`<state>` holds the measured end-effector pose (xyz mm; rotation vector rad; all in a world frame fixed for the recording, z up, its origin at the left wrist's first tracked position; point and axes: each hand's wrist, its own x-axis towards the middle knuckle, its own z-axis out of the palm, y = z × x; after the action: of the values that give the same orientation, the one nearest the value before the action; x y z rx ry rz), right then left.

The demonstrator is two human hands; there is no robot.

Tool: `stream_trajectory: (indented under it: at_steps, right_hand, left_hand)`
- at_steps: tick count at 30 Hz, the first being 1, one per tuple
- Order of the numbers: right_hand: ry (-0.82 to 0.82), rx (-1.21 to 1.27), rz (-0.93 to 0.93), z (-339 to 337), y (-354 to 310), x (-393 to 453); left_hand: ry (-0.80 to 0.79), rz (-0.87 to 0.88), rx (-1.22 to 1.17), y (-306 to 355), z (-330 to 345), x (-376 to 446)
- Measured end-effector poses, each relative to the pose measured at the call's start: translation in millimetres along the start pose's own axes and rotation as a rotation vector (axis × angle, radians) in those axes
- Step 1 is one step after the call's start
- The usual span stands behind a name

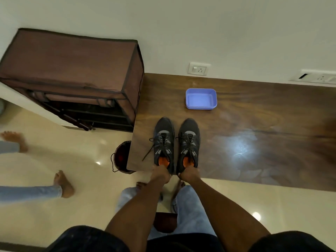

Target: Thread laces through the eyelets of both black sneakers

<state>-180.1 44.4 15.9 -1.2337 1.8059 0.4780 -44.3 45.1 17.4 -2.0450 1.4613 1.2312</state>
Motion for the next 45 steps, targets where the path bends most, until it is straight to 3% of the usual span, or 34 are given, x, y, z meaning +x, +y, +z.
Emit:
stream_trajectory:
  at_steps: [4, 10, 15, 22, 27, 32, 40, 45]
  right_hand:
    - [0.108, 0.040, 0.037, -2, -19, -15]
    - [0.145, 0.081, -0.003, -14, -67, -56]
    - [0.170, 0.098, -0.017, 2, -131, -74]
    - [0.229, 0.171, 0.021, 55, -246, -96]
    - [0.176, 0.251, 0.068, 96, -334, -127]
    - [0.127, 0.270, 0.034, 107, -389, -123]
    - [0.069, 0.217, -0.042, 69, -433, -49]
    - [0.131, 0.199, -0.015, 45, -442, 34]
  left_hand:
    - [0.051, 0.046, 0.026, -10, -13, -17]
    - [0.052, 0.133, -0.027, -43, -63, -34]
    - [0.034, 0.176, 0.070, -92, -111, -22]
    - [0.007, 0.331, 0.177, -194, -195, 3]
    - [-0.018, 0.332, 0.245, -290, -249, -4]
    - [0.027, 0.297, 0.193, -344, -268, 8]
    - [0.126, 0.233, 0.139, -324, -302, 72]
    - [0.181, 0.242, 0.129, -289, -313, 144]
